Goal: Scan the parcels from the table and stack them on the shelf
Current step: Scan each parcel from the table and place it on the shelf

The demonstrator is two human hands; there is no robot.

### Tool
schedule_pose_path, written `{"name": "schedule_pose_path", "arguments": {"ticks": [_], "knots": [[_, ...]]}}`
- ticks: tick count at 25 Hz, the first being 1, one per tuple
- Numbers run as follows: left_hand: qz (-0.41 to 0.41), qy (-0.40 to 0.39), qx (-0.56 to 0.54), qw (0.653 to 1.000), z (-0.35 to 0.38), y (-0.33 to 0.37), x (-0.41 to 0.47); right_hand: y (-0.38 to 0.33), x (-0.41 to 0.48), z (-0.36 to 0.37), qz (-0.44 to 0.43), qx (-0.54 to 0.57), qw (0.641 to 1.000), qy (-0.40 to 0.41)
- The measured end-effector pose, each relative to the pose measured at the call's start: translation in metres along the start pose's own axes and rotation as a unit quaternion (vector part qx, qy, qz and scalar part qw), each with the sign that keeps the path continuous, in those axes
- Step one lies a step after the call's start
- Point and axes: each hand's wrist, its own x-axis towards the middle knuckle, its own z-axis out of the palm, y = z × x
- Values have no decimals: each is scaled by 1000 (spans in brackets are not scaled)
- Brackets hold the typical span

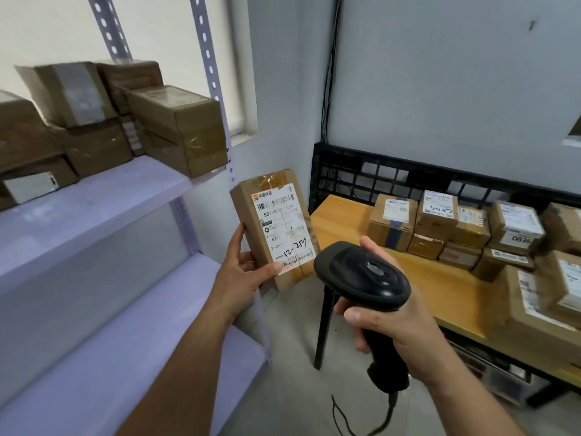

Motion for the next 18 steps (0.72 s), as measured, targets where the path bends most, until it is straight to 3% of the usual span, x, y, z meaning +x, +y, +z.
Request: {"name": "schedule_pose_path", "arguments": {"ticks": [8,18], "knots": [[11,37,13,999,-39,-11,-44,-2,-26,53,-5,20,1000,-18],[31,152,47,987,-55,-11,-86,-18,-31,64,-26,52,993,-107]]}}
